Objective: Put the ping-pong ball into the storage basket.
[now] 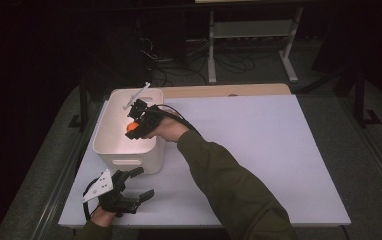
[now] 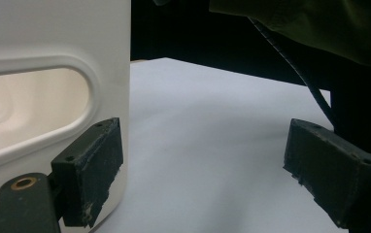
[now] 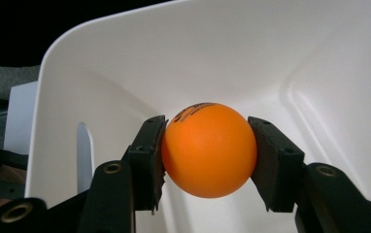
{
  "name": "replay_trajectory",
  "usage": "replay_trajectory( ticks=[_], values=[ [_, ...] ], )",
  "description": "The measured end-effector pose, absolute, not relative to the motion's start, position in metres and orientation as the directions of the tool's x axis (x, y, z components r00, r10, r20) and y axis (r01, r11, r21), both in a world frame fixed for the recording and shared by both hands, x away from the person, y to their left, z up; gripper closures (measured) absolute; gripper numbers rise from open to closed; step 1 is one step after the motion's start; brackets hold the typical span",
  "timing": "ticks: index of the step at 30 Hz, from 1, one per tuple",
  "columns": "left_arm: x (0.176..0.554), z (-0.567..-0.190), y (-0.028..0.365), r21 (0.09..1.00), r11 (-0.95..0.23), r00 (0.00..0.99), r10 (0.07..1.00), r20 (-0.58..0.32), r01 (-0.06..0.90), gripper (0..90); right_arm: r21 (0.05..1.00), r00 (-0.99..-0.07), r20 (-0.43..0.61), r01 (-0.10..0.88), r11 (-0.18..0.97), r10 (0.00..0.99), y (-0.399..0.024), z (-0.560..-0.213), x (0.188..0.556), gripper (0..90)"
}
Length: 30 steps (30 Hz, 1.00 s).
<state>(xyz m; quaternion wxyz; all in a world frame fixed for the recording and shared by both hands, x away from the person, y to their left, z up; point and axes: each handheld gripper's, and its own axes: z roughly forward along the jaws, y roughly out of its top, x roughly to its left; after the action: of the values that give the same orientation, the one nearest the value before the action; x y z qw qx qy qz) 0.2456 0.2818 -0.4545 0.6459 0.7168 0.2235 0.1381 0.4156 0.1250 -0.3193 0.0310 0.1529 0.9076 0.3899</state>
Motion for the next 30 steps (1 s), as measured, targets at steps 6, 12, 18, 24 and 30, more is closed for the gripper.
replay_trajectory(
  ticks=[6, 12, 18, 24, 30],
  values=[
    [0.246, -0.454, 0.282, 0.987, -0.068, 0.862, 0.499, -0.091, 0.144, 13.7, 0.708, -0.951, 0.058, 0.253, 0.66, 0.302, 0.127, -0.321, 0.416, 49.4],
    [0.245, -0.454, 0.281, 0.988, -0.066, 0.862, 0.499, -0.091, 0.143, 13.7, 0.699, -0.952, 0.045, 0.246, 0.672, 0.303, 0.129, -0.322, 0.416, 49.2],
    [0.246, -0.454, 0.282, 0.988, -0.066, 0.862, 0.499, -0.091, 0.142, 13.7, 0.701, -0.95, 0.046, 0.25, 0.668, 0.308, 0.129, -0.321, 0.415, 44.6],
    [0.246, -0.455, 0.282, 0.987, -0.063, 0.862, 0.497, -0.095, 0.145, 13.7, 0.722, -0.949, 0.044, 0.246, 0.646, 0.312, 0.126, -0.317, 0.416, 40.7],
    [0.246, -0.455, 0.281, 0.987, -0.065, 0.862, 0.499, -0.093, 0.145, 13.7, 0.734, -0.946, 0.044, 0.248, 0.632, 0.32, 0.118, -0.311, 0.416, 39.2]
  ],
)
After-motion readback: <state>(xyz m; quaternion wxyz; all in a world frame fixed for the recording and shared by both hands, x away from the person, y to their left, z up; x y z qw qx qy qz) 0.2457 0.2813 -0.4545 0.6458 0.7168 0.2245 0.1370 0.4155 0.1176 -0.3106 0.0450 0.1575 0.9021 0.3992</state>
